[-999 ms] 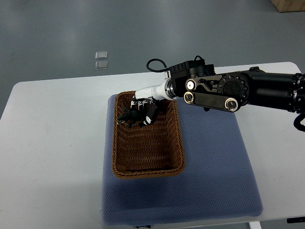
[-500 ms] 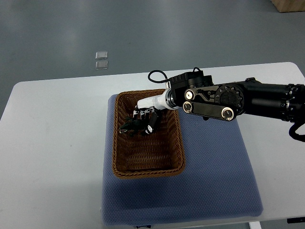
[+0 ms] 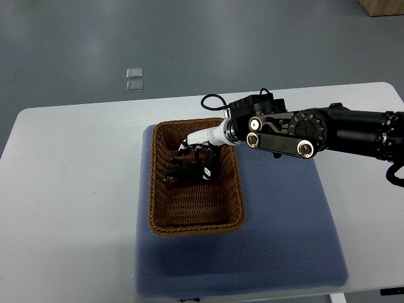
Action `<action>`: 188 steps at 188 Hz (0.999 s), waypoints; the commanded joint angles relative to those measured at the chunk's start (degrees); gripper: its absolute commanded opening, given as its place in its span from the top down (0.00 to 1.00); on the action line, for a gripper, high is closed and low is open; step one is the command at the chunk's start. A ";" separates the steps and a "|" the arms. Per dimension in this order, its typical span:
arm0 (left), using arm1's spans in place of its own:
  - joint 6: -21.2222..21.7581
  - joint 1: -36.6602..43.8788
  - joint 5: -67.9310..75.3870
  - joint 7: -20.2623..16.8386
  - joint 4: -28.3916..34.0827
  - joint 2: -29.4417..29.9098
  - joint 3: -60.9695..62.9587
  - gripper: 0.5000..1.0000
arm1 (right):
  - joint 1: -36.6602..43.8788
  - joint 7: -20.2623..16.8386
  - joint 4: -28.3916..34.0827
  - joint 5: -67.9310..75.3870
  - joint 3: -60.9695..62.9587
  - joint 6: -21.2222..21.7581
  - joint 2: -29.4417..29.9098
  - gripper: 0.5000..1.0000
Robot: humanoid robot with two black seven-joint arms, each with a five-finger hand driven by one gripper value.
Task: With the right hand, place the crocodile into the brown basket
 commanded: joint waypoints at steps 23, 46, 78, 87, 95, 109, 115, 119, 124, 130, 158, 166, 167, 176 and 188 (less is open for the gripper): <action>0.00 0.00 0.00 0.01 -0.10 0.00 0.00 0.00 | 2.45 0.09 0.10 1.60 1.86 1.12 -2.81 0.17; 0.00 0.00 0.00 0.01 -0.19 0.00 0.00 0.00 | 3.07 0.09 0.10 4.32 8.36 1.20 -6.32 0.17; 0.00 0.00 0.00 0.01 -0.10 0.00 0.00 0.00 | 0.69 0.80 -0.17 10.30 21.99 -0.20 -11.16 0.17; 0.00 0.00 0.00 0.01 -0.10 0.00 0.00 0.00 | -2.46 1.50 -0.96 11.62 26.81 -1.78 -13.26 0.17; 0.00 0.00 0.00 0.01 -0.01 0.00 0.00 0.00 | -4.31 2.46 -2.01 12.24 31.38 -3.36 -14.85 0.17; 0.00 0.00 0.00 0.01 -0.01 0.00 -0.09 0.00 | -8.26 5.54 -3.95 14.34 41.74 -6.00 -15.12 0.17; 0.00 0.00 0.00 0.01 -0.10 0.00 -0.09 0.00 | -10.72 6.95 -4.47 15.84 46.40 -6.70 -14.76 0.17; 0.00 0.00 0.00 0.01 -0.19 0.00 -0.09 0.00 | -12.66 7.82 -4.65 17.07 49.39 -7.14 -14.59 0.17; 0.00 0.00 0.00 0.01 -0.19 0.00 -0.09 0.00 | -15.29 8.70 -4.65 19.09 53.79 -7.58 -14.59 0.17; 0.00 0.00 0.00 0.01 -0.19 0.00 -0.09 0.00 | -17.58 9.41 -4.65 21.02 57.83 -7.85 -14.24 0.17; -0.08 0.00 0.00 0.36 -0.28 0.00 0.00 0.00 | -25.06 12.57 -6.32 26.92 68.83 -9.17 -9.23 0.17; -0.08 0.00 0.00 0.71 -0.28 0.00 -0.09 0.00 | -27.08 14.16 -7.20 28.67 71.47 -9.34 -7.73 0.17; -0.08 0.00 0.00 0.71 -0.28 0.00 -0.09 0.00 | -27.08 14.16 -7.20 28.67 71.47 -9.34 -7.73 0.17; 0.00 0.00 0.00 1.06 -0.19 0.00 -0.09 0.00 | -29.36 16.09 -8.16 30.95 74.19 -9.26 -6.59 0.17; -0.08 0.00 0.00 1.24 -0.19 0.00 0.00 0.00 | -31.91 17.93 -8.87 33.77 76.74 -8.99 -5.98 0.17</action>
